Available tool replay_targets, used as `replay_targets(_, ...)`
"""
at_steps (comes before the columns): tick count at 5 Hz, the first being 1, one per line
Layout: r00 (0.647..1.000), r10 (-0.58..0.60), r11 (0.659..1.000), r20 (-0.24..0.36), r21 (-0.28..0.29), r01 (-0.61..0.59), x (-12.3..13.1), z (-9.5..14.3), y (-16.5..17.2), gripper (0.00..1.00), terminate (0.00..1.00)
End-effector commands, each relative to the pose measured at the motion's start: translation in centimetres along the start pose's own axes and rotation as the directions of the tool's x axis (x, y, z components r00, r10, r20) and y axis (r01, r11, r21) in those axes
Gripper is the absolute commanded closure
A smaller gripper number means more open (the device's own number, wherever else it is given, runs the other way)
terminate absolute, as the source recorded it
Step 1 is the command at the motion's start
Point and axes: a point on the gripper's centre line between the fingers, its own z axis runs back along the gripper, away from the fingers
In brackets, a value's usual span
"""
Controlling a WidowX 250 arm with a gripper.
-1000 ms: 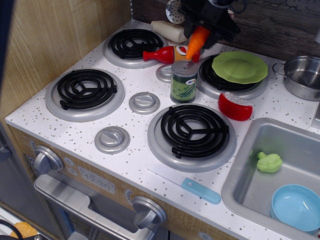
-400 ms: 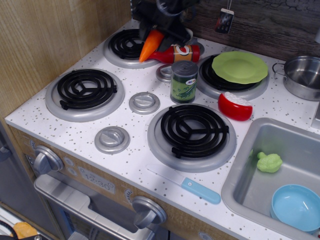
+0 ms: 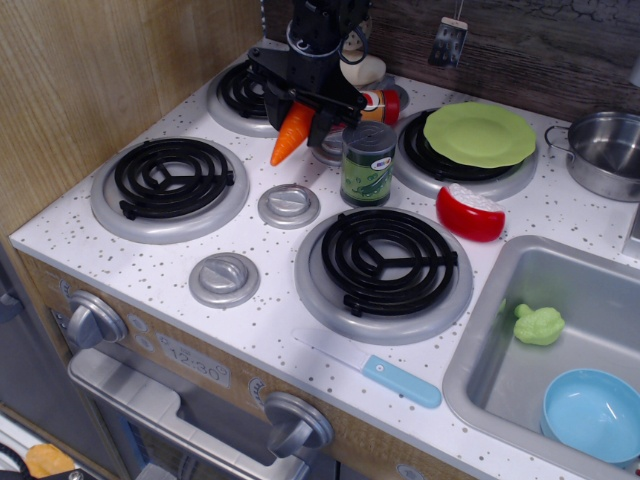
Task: Take carrot off plate
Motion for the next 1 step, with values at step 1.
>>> replay_targets(1,0.999,-0.005,1.000,0.033,-0.014,0.006,1.57,2.28,1.57,0.00,1.00)
